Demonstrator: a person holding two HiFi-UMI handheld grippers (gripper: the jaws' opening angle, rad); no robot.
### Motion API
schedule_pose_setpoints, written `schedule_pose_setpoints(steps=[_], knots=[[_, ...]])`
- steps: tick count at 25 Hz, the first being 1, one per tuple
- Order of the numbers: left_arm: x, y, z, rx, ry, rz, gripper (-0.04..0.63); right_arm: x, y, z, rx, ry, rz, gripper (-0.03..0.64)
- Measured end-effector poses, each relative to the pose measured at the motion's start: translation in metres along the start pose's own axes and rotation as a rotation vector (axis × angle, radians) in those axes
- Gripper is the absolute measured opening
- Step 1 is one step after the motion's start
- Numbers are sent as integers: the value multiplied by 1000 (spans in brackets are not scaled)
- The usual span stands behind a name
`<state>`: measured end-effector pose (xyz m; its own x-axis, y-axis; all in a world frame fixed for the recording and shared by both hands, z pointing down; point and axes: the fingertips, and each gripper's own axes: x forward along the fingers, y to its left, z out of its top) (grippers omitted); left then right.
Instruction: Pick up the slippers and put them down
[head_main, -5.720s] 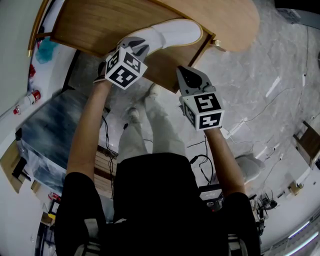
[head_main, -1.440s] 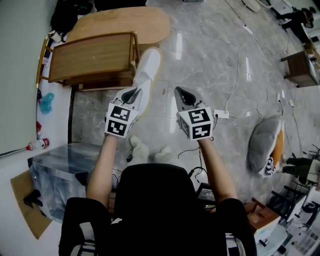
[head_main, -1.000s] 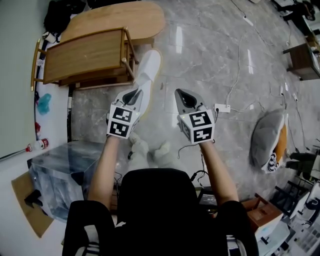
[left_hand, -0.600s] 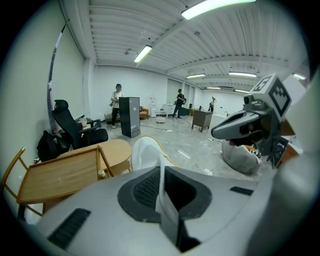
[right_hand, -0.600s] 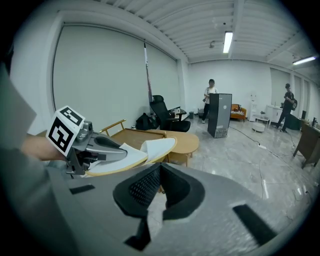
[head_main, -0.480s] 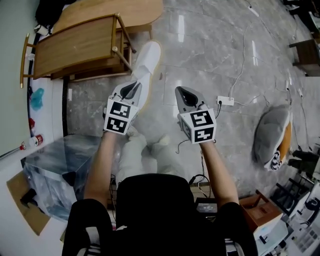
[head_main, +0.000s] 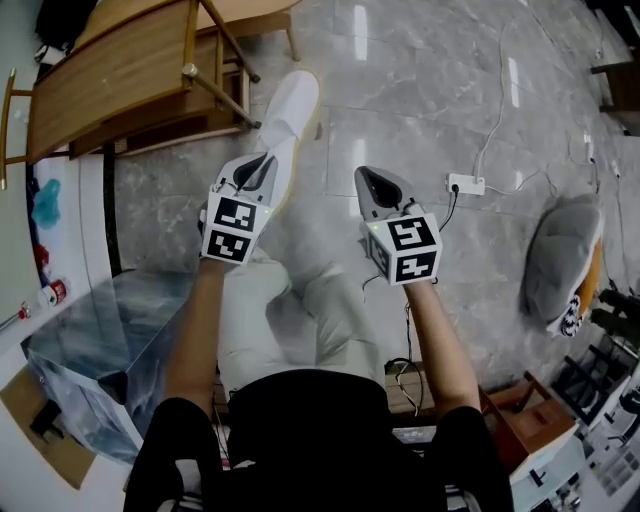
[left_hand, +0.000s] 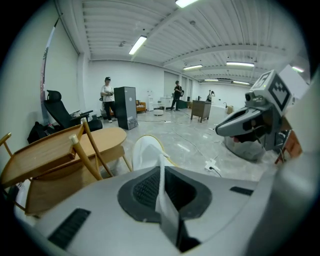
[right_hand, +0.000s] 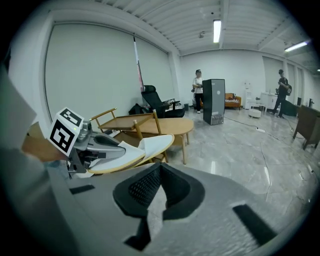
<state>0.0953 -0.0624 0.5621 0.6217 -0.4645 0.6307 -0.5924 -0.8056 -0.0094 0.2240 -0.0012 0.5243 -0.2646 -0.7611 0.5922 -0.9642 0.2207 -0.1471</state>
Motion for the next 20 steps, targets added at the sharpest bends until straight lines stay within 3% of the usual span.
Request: schedule_pose_setpoints(steps=[4,20], knots=[[47,-8,-48,15,30,-33,17,28,-16,-50,47,19,-2,-2],[197,-25,-186,71,80,-53,17,152,-68,-198,8,55,16,-2]])
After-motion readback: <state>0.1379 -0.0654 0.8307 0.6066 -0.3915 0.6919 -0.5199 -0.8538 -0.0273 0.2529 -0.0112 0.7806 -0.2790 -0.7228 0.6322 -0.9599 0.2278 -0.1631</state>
